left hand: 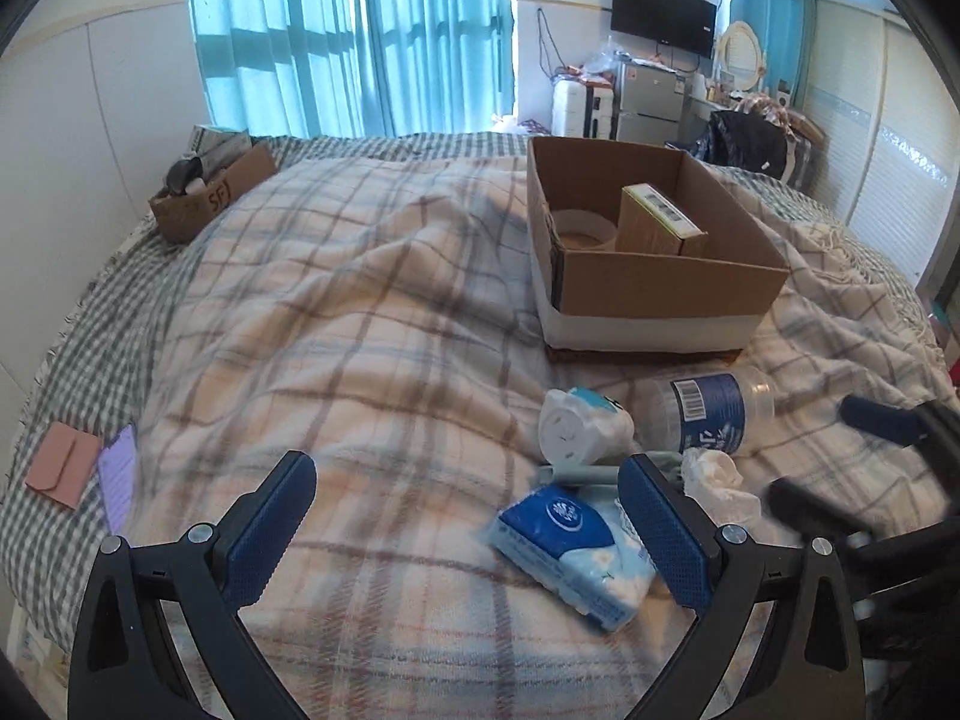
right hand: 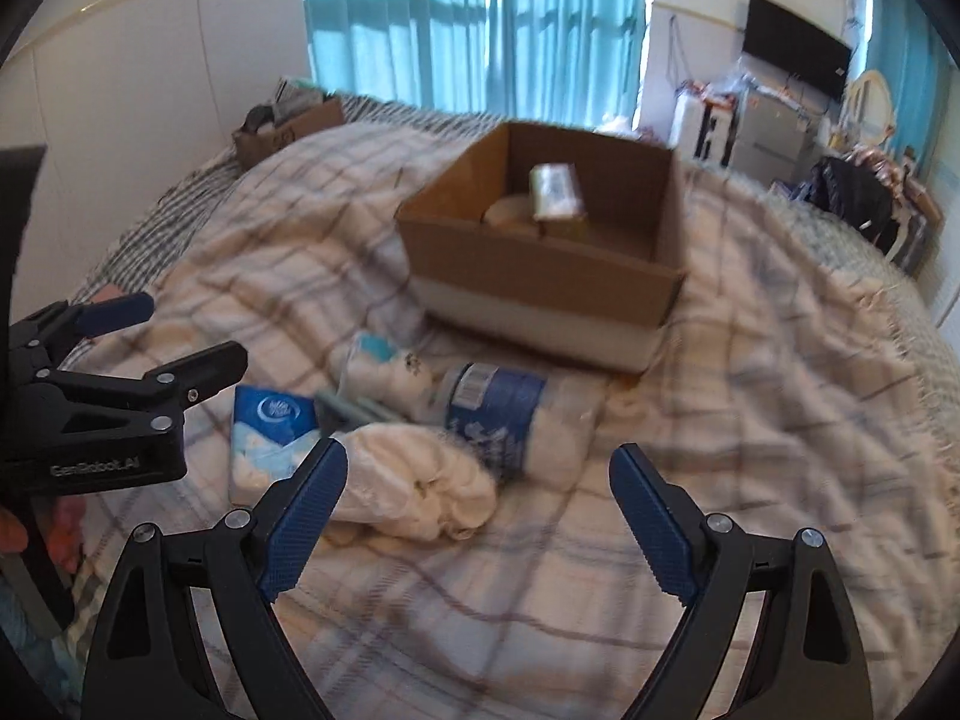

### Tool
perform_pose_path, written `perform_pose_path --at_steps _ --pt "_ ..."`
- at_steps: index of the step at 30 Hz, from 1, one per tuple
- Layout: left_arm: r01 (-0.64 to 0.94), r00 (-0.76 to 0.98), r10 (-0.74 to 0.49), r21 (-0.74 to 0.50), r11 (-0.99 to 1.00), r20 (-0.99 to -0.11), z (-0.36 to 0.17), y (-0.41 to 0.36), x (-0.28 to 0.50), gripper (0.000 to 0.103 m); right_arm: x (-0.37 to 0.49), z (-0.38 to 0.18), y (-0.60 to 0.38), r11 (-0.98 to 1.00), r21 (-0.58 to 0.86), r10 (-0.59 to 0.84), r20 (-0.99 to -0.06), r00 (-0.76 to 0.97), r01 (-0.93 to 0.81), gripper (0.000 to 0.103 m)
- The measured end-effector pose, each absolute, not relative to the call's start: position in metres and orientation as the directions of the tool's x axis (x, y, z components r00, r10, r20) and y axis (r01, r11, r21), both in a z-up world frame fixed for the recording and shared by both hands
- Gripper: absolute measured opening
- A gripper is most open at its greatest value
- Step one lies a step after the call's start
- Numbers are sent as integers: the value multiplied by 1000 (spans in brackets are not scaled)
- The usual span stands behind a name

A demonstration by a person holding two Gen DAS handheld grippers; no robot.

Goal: Organize objects
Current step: 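Grasp the white cloth with the right gripper and lift it, then grasp the blue tissue pack with the left gripper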

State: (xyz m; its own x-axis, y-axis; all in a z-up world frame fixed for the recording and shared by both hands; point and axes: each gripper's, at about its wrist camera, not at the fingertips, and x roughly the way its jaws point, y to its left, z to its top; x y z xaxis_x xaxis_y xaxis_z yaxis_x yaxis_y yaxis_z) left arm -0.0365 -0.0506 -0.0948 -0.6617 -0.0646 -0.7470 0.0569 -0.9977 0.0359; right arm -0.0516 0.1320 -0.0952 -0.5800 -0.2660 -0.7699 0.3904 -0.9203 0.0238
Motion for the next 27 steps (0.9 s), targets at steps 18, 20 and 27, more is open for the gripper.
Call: perform_pose_path --at_steps 18,20,27 --pt "48 -545 -38 14 -999 -837 -125 -38 -39 103 -48 -117 122 -910 -6 -244 -801 -547 415 11" --pt "25 -531 -36 27 -999 -846 -128 -26 -40 103 -48 -108 131 -919 -14 -231 -790 -567 394 11" --pt "-45 -486 -130 173 -984 -864 -160 14 -50 103 -49 -101 152 -936 19 -234 -782 -578 353 11"
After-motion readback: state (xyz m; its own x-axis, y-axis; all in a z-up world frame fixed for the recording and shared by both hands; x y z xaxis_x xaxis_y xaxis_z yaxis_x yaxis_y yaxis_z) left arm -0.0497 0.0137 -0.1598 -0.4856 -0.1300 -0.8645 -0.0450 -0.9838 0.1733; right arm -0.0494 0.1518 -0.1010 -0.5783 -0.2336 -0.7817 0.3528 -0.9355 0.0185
